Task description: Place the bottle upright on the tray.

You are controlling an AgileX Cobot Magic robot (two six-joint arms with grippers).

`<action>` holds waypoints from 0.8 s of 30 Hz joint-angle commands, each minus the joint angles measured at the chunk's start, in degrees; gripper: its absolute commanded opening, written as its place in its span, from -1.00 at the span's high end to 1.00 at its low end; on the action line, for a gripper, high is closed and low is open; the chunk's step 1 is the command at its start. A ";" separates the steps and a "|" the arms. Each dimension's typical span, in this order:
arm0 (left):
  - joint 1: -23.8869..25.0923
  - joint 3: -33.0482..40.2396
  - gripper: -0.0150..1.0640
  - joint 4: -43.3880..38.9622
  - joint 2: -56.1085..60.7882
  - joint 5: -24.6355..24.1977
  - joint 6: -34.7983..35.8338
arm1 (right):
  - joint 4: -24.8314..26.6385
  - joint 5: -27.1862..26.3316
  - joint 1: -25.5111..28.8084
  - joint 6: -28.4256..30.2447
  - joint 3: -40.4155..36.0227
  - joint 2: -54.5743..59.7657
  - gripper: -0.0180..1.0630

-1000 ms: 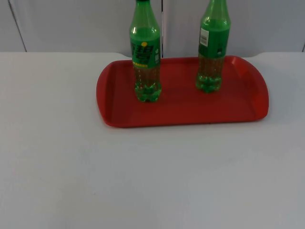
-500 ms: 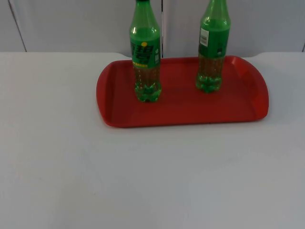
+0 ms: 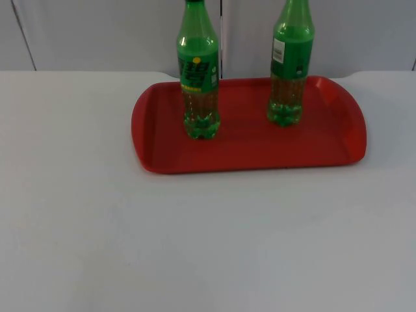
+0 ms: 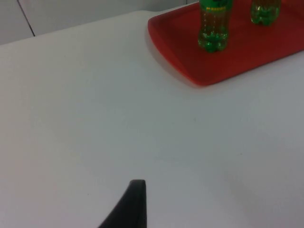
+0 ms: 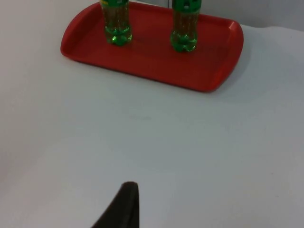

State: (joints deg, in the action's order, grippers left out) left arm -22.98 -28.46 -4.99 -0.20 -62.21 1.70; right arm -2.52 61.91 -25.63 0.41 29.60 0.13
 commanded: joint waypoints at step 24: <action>-0.31 0.22 -0.98 -0.42 0.20 0.64 0.29 | 0.06 -0.19 15.42 0.01 -0.07 -0.13 -0.98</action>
State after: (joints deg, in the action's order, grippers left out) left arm -22.98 -28.46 -4.99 -0.20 -62.21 1.70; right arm -2.52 61.91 -10.95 0.00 29.60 0.13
